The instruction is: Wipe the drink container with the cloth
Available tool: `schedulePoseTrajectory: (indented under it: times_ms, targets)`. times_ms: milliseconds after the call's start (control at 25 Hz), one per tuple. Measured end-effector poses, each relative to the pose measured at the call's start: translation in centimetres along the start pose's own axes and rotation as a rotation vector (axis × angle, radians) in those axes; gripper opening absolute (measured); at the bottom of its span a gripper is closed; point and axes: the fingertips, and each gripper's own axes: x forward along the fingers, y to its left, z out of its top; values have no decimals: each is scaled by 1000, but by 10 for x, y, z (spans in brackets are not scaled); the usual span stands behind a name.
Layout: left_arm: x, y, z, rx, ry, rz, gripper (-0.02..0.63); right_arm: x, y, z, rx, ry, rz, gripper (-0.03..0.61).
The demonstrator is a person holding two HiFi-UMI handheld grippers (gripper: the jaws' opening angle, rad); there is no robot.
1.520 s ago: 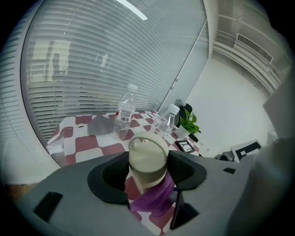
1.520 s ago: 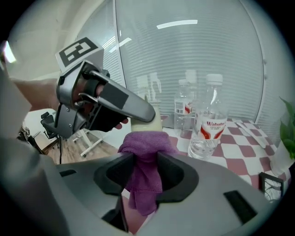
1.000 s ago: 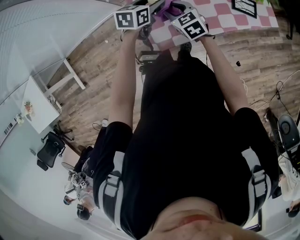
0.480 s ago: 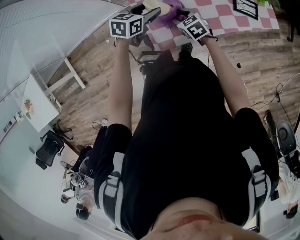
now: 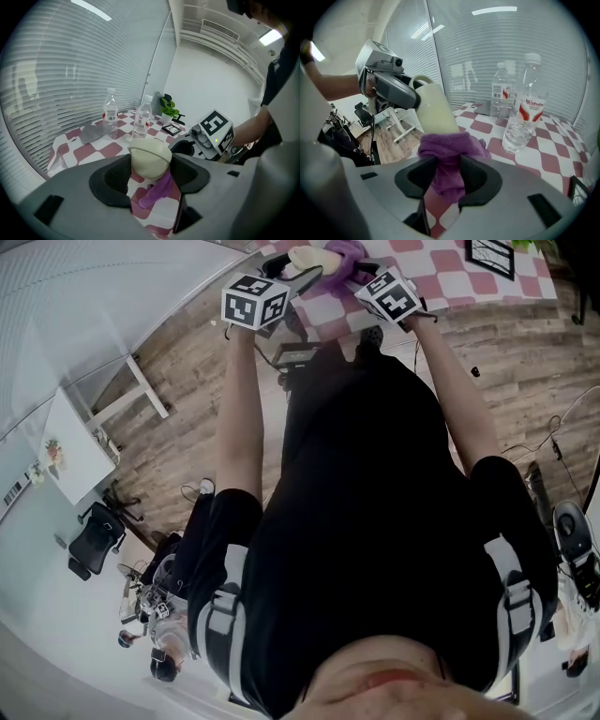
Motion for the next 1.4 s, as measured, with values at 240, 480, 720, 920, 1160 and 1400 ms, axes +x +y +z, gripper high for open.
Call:
schedulePoseTrajectory:
  times_ms: [240, 480, 720, 920, 1160, 1400]
  targets:
    - [-3, -8, -2, 92, 16, -15, 279, -15, 9, 22, -52, -27, 41, 170]
    - [-4, -13, -5, 142, 25, -16, 279, -30, 13, 45, -115, -70, 46, 170]
    - [-4, -18, -6, 196, 31, -22, 279, -43, 11, 64, -145, -114, 43, 164]
    - [-4, -21, -7, 211, 32, -17, 279, -42, 13, 59, -109, -126, 73, 134]
    - [-8, -22, -9, 221, 33, -17, 279, -36, 15, 47, -69, -117, 87, 85]
    - [-9, -24, -11, 240, 23, -13, 279, -21, 0, 18, -28, -49, 51, 63]
